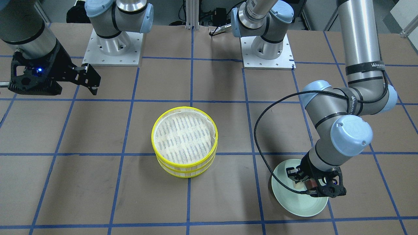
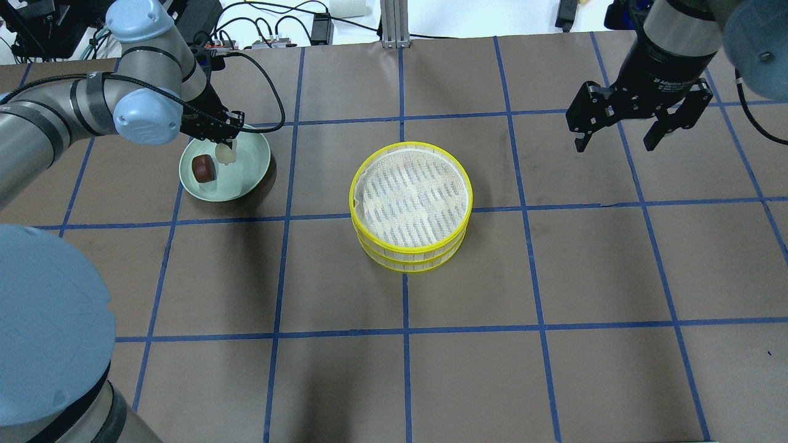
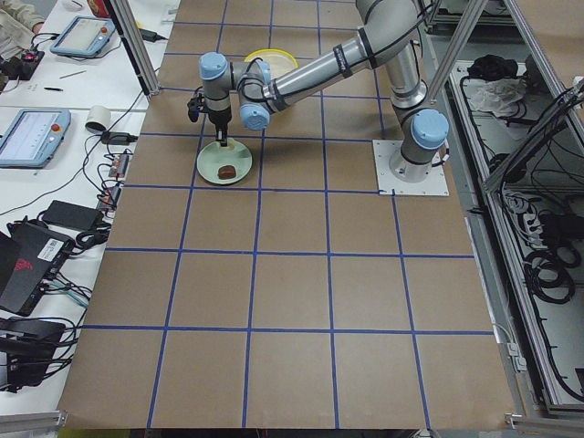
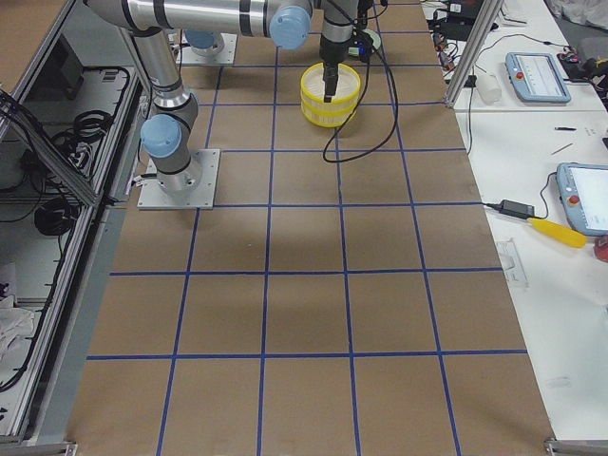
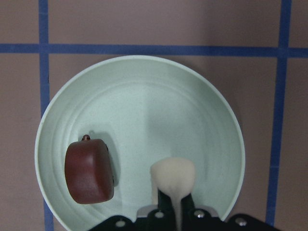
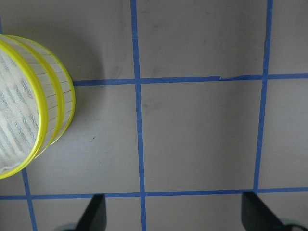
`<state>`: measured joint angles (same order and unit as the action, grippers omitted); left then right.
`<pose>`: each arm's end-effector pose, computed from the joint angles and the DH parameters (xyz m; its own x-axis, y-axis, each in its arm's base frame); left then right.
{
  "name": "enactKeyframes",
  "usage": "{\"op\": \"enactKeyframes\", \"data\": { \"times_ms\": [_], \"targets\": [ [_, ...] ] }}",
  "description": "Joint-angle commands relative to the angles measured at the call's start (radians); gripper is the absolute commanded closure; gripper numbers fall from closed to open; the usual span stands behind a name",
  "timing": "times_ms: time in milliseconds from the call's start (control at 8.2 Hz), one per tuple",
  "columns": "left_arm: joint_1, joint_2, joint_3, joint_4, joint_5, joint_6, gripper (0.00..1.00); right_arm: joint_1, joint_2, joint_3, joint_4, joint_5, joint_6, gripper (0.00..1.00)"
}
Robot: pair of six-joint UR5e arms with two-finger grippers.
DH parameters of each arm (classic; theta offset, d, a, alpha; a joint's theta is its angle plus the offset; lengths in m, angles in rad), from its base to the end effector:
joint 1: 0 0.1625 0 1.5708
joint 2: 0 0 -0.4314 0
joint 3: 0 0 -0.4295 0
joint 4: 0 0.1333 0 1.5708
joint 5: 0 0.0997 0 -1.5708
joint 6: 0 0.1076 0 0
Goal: Place buns in different layers of steamer
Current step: 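Grasp the white bun with the left gripper and lift it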
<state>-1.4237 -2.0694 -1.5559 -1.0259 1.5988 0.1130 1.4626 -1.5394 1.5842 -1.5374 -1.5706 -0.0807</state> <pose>-0.0274 -0.7042 0.2404 -0.9988 -0.0359 -0.0347 -0.0339 0.9978 -0.0576 0.0749 -0.5449 0.4594 -0.9996 0.0278 -0.0065 0.0272 0.9966 0.0779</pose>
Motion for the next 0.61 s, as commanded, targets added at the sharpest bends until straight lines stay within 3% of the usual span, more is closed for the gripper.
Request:
{"op": "enactKeyframes", "data": {
  "times_ms": [0, 244, 488],
  "targets": [
    [-0.009, 0.067, 0.022, -0.111, 0.004, -0.007, 1.0, 0.068, 0.065, 0.005, -0.062, -0.002, 0.15, 0.0],
    [-0.011, 0.092, 0.023, -0.143, 0.003, -0.009, 1.0, 0.171, 0.155, 0.003, -0.162, -0.002, 0.226, 0.0],
    [-0.011, 0.097, 0.023, -0.155, 0.004, -0.009, 1.0, 0.196, 0.215, 0.005, -0.251, 0.0, 0.236, 0.0]
  ]
}}
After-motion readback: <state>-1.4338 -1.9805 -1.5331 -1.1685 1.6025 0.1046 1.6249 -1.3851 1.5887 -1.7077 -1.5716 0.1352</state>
